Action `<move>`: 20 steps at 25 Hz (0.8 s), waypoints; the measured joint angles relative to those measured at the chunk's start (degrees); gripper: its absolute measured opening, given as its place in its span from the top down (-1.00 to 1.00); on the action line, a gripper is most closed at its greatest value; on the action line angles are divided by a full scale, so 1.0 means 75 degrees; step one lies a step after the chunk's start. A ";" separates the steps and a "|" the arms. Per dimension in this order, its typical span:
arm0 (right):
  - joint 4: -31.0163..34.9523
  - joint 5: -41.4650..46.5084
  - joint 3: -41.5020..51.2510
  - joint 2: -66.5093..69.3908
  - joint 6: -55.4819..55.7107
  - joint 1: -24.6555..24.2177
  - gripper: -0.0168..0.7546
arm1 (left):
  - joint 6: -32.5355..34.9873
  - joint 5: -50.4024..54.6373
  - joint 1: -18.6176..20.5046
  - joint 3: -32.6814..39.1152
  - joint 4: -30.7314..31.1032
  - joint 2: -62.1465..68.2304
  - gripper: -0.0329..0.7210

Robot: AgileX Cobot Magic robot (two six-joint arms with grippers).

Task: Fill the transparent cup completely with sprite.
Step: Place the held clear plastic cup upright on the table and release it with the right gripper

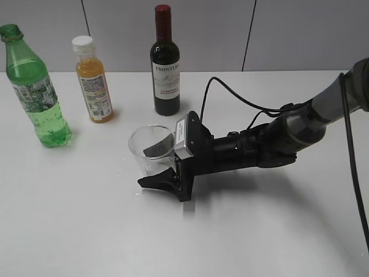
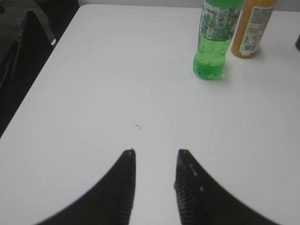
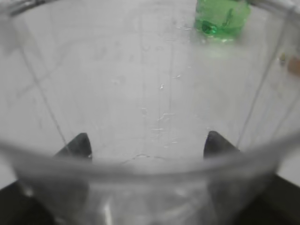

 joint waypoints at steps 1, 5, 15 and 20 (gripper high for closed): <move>0.0023 0.0000 0.0000 0.0000 -0.0006 0.0000 -0.49 | 0.0000 0.0000 0.0000 0.0000 0.0000 0.0000 0.28; 0.0076 0.0000 0.0000 0.0000 -0.0025 0.0000 -0.67 | 0.0000 0.0000 0.0000 0.0000 0.0000 0.0000 0.28; -0.0002 0.0171 0.0627 -0.0364 -0.0032 -0.0458 -0.69 | 0.0000 0.0000 0.0000 0.0000 0.0000 0.0000 0.28; -0.0441 0.0333 0.0910 -0.0687 -0.0032 -0.0866 -0.69 | 0.0000 0.0000 0.0000 0.0000 0.0000 0.0000 0.28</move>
